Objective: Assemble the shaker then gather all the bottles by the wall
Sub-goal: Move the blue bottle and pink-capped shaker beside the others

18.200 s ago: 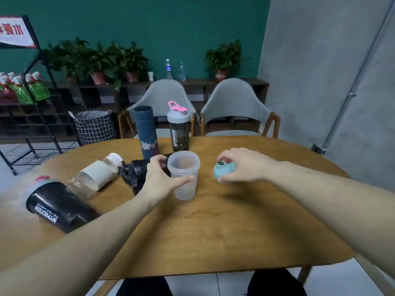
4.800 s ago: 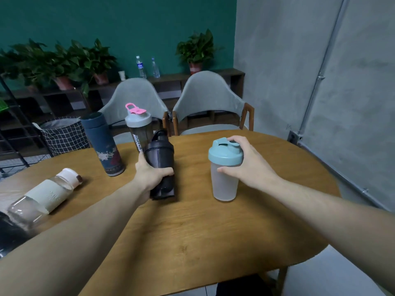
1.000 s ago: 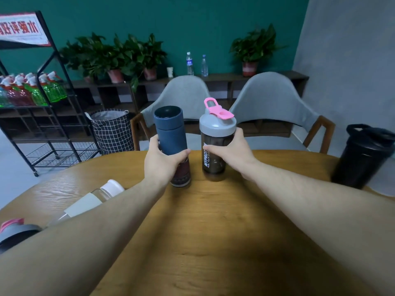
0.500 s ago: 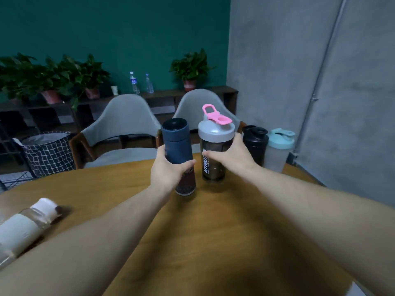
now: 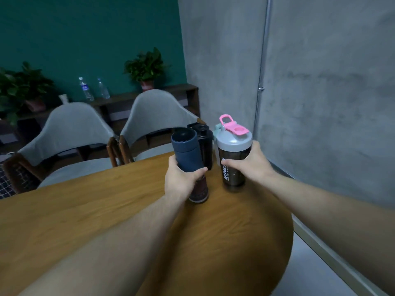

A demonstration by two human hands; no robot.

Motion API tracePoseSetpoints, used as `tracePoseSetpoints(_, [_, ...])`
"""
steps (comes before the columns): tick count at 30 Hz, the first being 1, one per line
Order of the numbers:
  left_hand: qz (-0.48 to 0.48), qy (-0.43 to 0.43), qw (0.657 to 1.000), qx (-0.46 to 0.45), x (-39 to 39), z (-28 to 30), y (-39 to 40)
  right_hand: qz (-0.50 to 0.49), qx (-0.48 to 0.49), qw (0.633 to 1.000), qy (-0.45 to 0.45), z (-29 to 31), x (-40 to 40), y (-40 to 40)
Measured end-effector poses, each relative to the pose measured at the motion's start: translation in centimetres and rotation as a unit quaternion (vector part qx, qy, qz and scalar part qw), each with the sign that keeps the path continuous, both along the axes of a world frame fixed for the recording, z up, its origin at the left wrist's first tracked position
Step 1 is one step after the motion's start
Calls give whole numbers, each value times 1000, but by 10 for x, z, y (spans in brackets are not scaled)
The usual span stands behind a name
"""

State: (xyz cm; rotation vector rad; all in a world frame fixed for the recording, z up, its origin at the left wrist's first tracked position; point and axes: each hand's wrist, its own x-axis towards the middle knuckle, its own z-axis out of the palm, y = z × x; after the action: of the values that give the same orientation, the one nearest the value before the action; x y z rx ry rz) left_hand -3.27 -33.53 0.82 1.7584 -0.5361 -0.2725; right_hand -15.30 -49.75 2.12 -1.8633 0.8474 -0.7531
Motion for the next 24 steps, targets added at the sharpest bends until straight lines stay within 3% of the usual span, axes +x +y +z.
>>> tracePoseSetpoints(10, [-5,-29,998,48,-10,-9,-74,-19,26,999,-2,-25,-6,-57])
tracePoseSetpoints(24, [54,-38,991,115,-17,-3,-97,26,25,999,-1,-33,9,-68])
